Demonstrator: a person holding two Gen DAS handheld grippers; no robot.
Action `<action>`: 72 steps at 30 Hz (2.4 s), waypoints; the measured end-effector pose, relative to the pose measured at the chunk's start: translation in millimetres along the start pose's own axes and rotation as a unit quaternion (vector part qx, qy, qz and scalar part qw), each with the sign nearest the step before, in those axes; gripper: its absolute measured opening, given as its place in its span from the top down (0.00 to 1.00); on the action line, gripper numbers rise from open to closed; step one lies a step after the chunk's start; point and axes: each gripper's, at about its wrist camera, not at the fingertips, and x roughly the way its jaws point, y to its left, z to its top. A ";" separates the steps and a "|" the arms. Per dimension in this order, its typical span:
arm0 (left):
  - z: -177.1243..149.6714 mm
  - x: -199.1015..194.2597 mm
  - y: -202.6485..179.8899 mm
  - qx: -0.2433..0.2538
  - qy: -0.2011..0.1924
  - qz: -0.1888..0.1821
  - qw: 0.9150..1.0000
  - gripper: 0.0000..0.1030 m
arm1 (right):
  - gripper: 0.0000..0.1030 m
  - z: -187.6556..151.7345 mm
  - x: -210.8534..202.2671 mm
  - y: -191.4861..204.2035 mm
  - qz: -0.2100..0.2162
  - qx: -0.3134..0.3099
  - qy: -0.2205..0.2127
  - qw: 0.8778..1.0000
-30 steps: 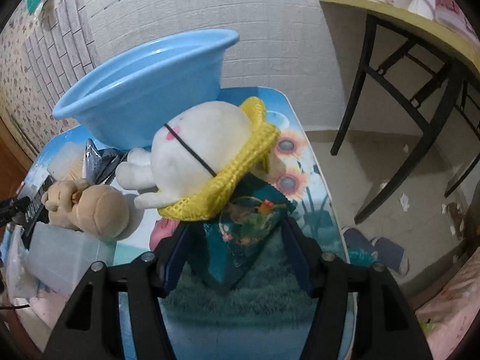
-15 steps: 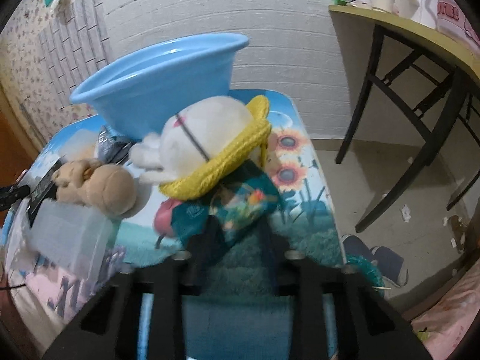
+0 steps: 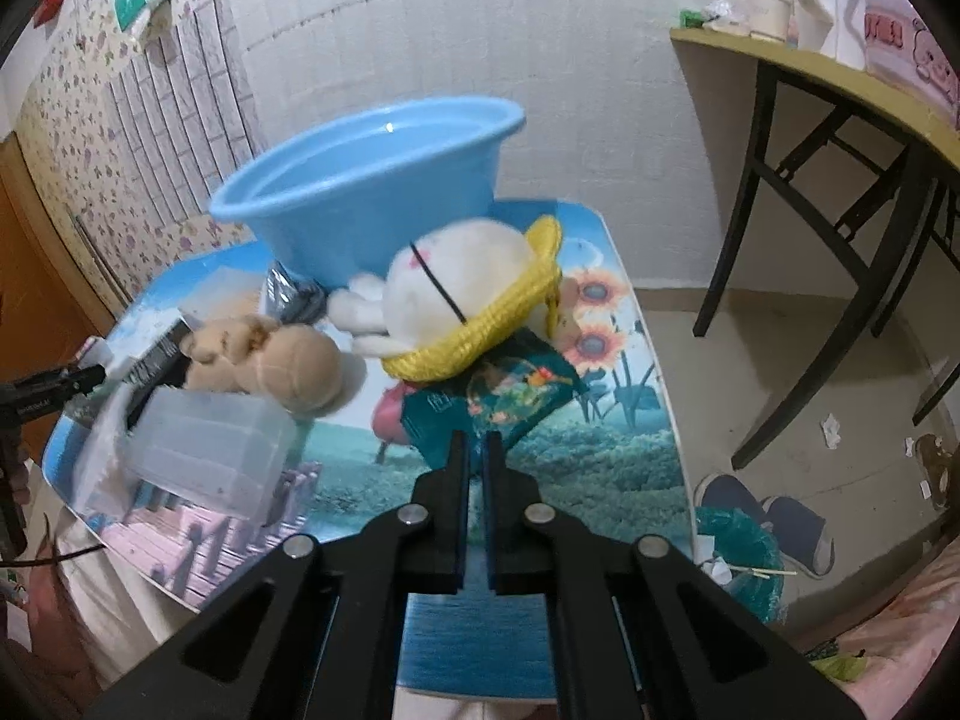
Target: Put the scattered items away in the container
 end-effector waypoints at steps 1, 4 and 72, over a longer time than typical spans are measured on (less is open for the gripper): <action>-0.7 -1.4 -1.0 0.000 0.000 0.001 1.000 0.44 | 0.96 1.6 -2.9 1.6 0.002 -0.002 -0.004 1.000; 0.0 -6.3 -3.7 0.002 -0.005 -0.002 1.000 0.44 | 0.96 4.0 -6.5 2.2 0.006 0.001 -0.011 1.000; 22.7 -46.4 -38.8 0.034 -0.045 -0.023 0.998 0.44 | 0.96 10.3 -43.4 5.4 0.059 0.014 -0.052 0.997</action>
